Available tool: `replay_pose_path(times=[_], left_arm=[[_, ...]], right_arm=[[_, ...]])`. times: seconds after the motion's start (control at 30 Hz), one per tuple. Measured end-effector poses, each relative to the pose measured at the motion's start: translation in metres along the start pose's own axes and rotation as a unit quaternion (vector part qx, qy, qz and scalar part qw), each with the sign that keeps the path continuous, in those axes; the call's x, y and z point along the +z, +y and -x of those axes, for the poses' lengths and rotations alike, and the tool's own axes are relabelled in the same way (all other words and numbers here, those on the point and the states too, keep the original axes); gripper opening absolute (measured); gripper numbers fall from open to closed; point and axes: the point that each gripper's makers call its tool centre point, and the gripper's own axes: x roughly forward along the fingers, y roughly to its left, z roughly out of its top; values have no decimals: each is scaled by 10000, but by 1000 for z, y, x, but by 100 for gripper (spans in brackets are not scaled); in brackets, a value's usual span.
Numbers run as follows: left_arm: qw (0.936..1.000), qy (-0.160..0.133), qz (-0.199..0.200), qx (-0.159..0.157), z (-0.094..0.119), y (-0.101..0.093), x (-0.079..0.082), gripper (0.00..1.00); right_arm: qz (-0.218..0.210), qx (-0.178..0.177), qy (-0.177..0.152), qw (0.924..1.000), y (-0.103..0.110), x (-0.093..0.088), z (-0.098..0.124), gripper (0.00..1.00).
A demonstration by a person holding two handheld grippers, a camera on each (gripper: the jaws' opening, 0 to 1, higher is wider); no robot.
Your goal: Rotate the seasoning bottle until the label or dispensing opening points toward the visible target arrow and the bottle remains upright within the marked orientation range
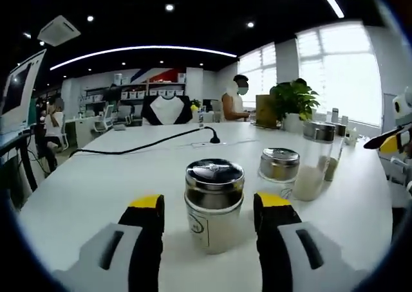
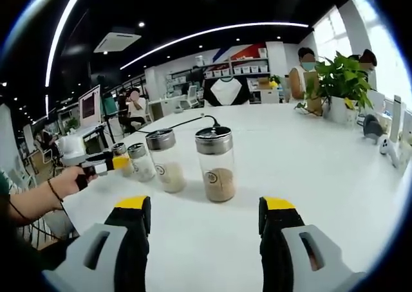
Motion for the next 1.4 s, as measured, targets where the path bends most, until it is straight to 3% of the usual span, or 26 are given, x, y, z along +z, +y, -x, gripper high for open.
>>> replay_pose_path(times=[0.07, 0.13, 0.23, 0.3, 0.37, 0.47, 0.53, 0.73, 0.93, 1.27, 1.4], left_arm=[[9984, 87, -138, -547, 0, -4, 1, 63], [9964, 185, -396, -727, -2, 0, -1, 69], [9898, 318, -686, -1206, -1, -3, -1, 69], [9843, 124, -459, -1702, 2, -11, 10, 69], [9793, 71, -340, -1996, 1, -14, 13, 69], [9695, 215, -539, -2382, -2, -17, 9, 68], [9623, 267, -462, -2668, -2, -22, 6, 68], [9577, 585, -353, -2796, -8, -17, -9, 69], [9479, 551, -387, -3115, -3, -26, -8, 60], [9484, 390, -492, -3109, -8, -25, -2, 48], [9457, 354, -492, -3192, -8, -27, -1, 41]], right_arm=[[-4, -3, -12, 10000, -1, 0, 0, 69], [-2, 2, -10, 10000, 0, 0, 0, 69], [79, 47, 9, 10000, 2, 0, 0, 69], [106, 71, 2, 9999, 4, 1, 0, 69], [126, 76, 14, 9999, 5, 0, 0, 69], [138, 67, 15, 9999, 3, 1, 1, 69], [151, 48, -9, 9999, 2, 3, 2, 69], [142, -9, -15, 9999, 0, 2, 6, 69], [132, -78, -3, 9999, -5, 0, 10, 69], [142, -49, -53, 9999, -2, 2, 12, 69], [136, -34, -47, 9999, -1, 2, 12, 69]])
